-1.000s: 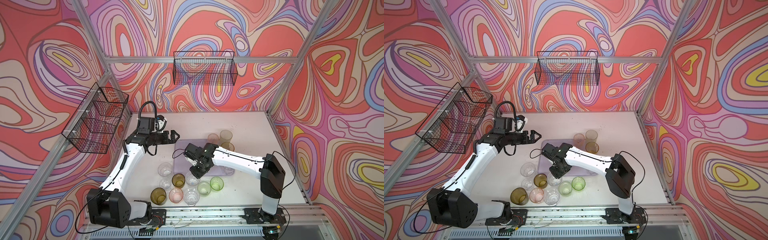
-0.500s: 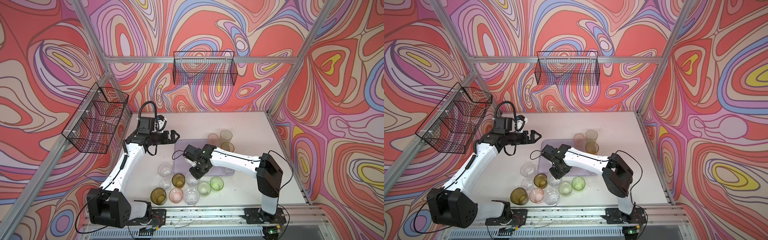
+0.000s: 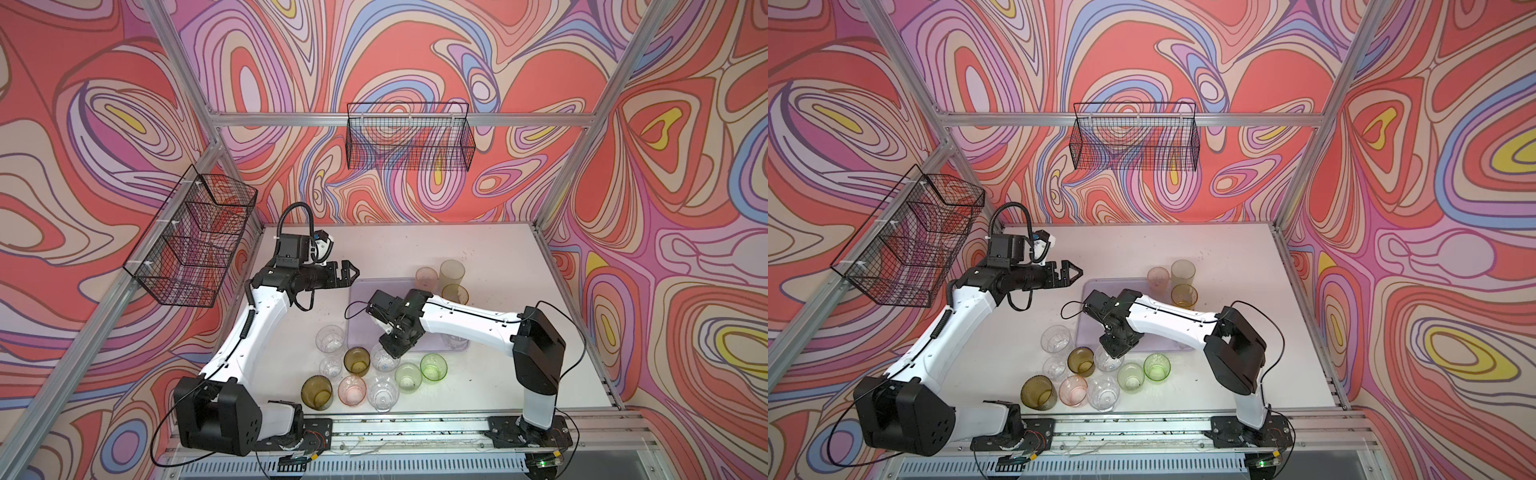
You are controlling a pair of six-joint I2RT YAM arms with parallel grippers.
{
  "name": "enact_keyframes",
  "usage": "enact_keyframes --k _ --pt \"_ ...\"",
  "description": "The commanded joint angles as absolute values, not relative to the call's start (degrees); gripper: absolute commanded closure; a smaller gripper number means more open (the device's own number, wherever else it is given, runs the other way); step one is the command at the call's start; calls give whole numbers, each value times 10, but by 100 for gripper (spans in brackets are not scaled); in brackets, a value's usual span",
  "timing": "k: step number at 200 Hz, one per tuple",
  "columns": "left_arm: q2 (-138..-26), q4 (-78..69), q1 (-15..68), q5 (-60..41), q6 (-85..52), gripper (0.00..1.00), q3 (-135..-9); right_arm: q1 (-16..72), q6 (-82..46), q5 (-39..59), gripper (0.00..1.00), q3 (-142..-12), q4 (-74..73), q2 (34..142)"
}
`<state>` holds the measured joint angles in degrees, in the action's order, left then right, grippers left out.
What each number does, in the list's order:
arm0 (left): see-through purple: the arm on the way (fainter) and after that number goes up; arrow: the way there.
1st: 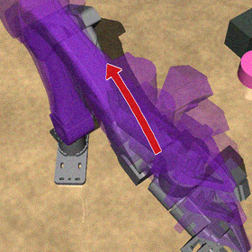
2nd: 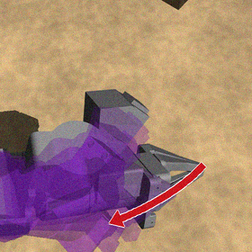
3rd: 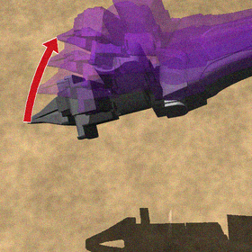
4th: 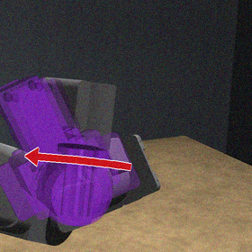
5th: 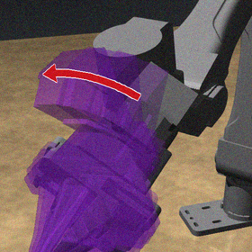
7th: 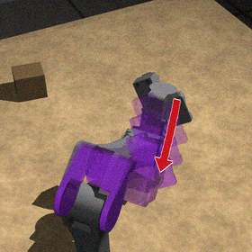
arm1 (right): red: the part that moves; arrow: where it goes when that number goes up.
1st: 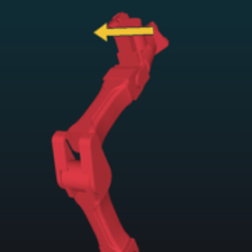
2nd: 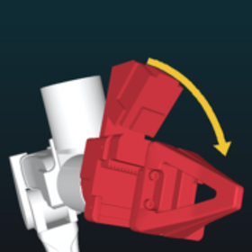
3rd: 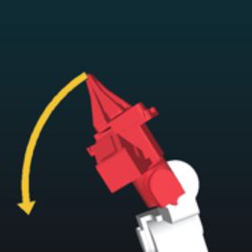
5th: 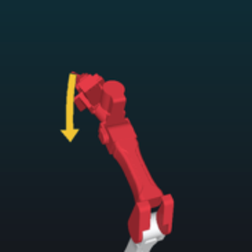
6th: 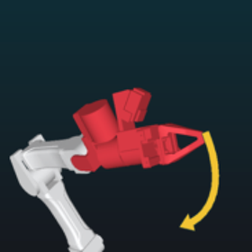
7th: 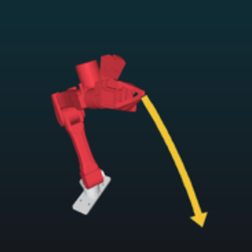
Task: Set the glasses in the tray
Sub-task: 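Move the right gripper over a clear faceted cup nearest the robot and lower, then close the right gripper on the clear cup and lift it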
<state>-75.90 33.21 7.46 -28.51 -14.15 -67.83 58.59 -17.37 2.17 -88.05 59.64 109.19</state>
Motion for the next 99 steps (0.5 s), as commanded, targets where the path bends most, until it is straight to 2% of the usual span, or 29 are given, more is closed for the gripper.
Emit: enact_keyframes --k 1,99 --pt "-762 336 72 -289 -139 0 -679 589 -178 6 84 -876 600 1100" --pt "-762 336 72 -288 -139 0 -679 589 -188 -9 96 -890 614 1093"
